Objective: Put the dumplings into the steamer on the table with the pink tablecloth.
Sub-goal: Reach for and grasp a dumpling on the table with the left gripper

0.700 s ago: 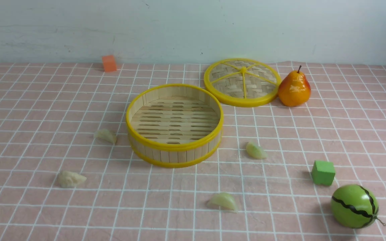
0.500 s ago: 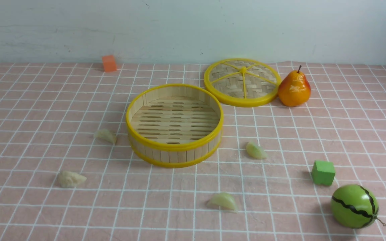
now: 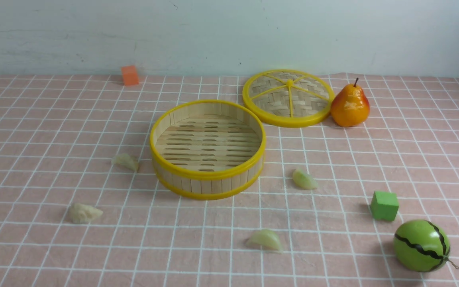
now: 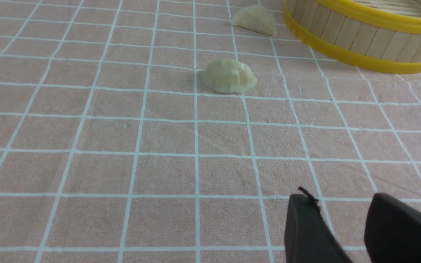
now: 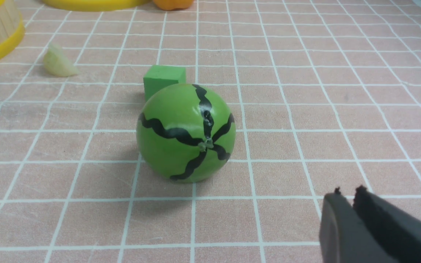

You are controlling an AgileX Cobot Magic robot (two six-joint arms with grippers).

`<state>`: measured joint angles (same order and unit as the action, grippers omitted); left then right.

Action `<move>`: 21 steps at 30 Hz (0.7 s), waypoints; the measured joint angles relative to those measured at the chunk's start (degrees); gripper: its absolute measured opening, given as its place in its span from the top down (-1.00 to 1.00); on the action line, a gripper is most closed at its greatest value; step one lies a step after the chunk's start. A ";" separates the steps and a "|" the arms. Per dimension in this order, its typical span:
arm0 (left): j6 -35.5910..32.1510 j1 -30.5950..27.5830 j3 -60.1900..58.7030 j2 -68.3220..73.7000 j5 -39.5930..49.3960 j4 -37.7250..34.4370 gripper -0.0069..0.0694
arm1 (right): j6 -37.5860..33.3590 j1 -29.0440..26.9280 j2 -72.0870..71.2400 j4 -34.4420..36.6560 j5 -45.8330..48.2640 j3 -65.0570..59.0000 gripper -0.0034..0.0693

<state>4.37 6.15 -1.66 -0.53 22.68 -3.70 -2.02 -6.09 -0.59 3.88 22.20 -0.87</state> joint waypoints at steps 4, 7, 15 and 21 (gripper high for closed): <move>0.00 0.00 0.00 0.00 0.00 0.00 0.19 | 0.00 0.00 0.00 0.00 0.00 0.00 0.69; -0.59 0.00 0.00 0.00 0.00 0.71 0.19 | 0.00 0.00 0.00 0.00 0.00 0.00 0.68; -1.46 0.00 0.00 0.00 -3.99 1.94 0.19 | 0.05 0.00 0.00 0.00 -0.11 0.00 0.66; -1.46 0.00 0.00 0.00 -17.68 1.94 0.19 | 0.05 0.00 0.00 2.78 -9.53 -0.62 0.64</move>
<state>2.91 6.15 -1.66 -0.53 5.00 -1.76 -1.97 -6.09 -0.59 6.66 12.67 -1.50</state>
